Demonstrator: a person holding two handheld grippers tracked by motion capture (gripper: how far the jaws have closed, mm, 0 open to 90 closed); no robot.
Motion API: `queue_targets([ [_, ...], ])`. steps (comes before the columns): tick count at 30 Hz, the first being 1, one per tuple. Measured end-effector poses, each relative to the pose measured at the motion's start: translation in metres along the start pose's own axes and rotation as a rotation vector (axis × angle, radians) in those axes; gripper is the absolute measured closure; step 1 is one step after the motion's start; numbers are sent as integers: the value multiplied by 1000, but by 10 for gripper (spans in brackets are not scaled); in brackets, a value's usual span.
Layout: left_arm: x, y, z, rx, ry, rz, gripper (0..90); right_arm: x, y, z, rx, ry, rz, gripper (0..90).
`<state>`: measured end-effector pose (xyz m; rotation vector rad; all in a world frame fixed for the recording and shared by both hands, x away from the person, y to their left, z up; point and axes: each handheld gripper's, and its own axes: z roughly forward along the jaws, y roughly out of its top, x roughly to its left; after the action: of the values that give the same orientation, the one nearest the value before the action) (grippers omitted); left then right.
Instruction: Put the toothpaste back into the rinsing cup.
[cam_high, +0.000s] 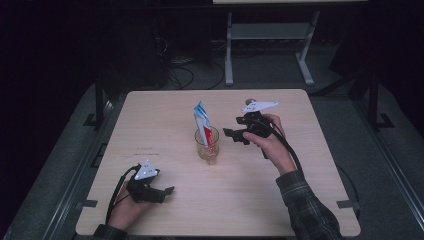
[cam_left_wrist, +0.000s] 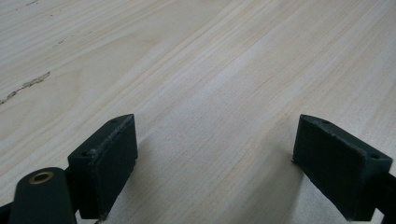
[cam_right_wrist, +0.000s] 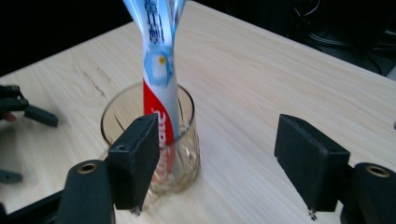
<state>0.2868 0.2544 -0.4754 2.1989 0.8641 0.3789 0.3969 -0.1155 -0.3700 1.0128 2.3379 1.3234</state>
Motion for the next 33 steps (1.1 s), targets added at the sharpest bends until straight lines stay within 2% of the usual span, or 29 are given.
queue_targets([
  [25,-1,0,-1,1,1,-1,131,-20,-59,-43,3,-66,28,306],
  [33,-1,0,-1,2,1,-2,131,-24,-83,-53,28,-89,42,307],
])
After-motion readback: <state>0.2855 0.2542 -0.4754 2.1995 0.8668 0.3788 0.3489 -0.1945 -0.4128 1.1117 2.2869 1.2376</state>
